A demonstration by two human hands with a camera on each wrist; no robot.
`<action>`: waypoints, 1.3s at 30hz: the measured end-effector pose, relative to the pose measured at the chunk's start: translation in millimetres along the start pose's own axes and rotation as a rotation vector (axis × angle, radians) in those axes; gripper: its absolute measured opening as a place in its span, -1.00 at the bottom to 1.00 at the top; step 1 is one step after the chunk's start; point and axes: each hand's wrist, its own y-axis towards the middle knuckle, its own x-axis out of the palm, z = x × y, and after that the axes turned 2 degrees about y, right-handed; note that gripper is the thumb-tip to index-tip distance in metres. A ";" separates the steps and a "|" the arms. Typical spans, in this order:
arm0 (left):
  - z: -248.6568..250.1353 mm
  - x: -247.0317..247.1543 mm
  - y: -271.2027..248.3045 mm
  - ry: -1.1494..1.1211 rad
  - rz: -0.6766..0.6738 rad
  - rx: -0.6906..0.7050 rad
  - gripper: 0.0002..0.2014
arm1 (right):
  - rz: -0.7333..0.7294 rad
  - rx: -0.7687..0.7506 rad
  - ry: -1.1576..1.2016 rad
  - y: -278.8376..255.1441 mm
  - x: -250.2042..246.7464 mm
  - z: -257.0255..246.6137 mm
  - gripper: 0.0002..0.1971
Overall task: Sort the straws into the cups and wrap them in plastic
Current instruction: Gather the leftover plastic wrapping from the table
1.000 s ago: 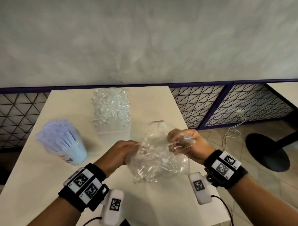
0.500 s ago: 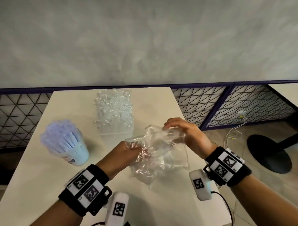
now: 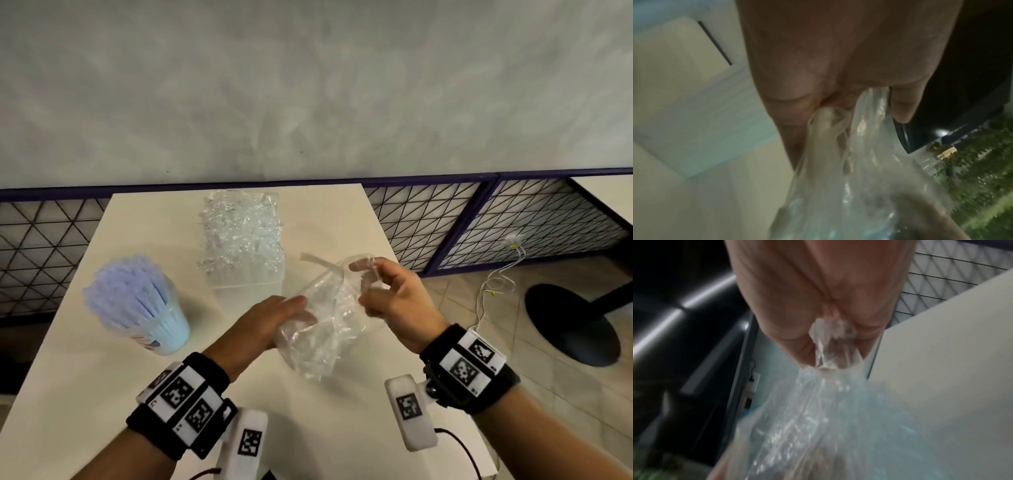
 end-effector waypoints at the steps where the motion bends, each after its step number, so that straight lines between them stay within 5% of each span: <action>1: 0.8 2.0 -0.8 -0.005 -0.034 -0.037 -0.32 | 0.037 -0.108 -0.112 0.7 3.4 0.2 -0.44; 3: 1.1 6.0 0.8 0.049 -0.010 -0.015 -0.43 | 0.098 -0.402 -0.406 2.6 11.2 -0.2 -0.40; 6: 3.3 13.7 5.6 0.117 0.125 0.057 -0.69 | 0.119 -0.803 -0.727 1.1 24.9 1.5 -0.61; 10: 14.5 22.2 5.0 -0.126 0.116 0.032 -0.64 | 0.065 -0.998 -0.965 -5.8 39.7 9.3 -0.64; 14: 18.8 16.4 1.5 -0.293 0.045 0.029 -0.44 | -0.143 -0.851 -1.025 -13.9 44.6 4.4 -0.55; 17: 13.2 13.5 1.9 -0.173 0.069 0.071 -0.65 | -0.315 -0.721 -0.869 -15.2 44.5 -6.9 -0.66; 19: 7.2 9.5 4.5 -0.178 0.131 0.086 -0.76 | -0.287 -0.528 -0.589 -13.8 45.3 -12.8 -0.76; 21: 3.0 6.7 4.9 -0.200 0.159 0.121 -0.75 | -0.095 -0.375 -0.389 -9.9 42.1 -15.0 -0.75; 24: 0.1 4.4 2.9 -0.222 0.118 0.218 -0.62 | 0.126 -0.179 -0.494 -2.3 31.9 -11.1 -0.32; 26: 0.2 3.7 2.0 -0.246 0.085 0.296 -0.62 | -0.047 0.123 -0.120 2.1 29.7 -10.9 -0.01; 28: 1.6 5.4 2.3 -0.270 0.057 0.356 -0.52 | -0.256 0.269 0.287 2.7 28.9 -2.3 -0.11; 31: 4.0 8.3 1.5 -0.192 0.080 0.385 -0.41 | -0.235 0.227 0.344 0.0 31.8 -1.5 -0.44; 34: 6.2 -3.3 -3.7 -0.137 0.035 0.307 -0.41 | -0.207 0.141 0.212 5.1 20.7 -3.1 -0.43; 39: 13.5 -15.9 -11.4 0.048 -0.151 0.097 -0.30 | -0.414 0.002 -0.280 15.3 15.4 -20.3 -0.48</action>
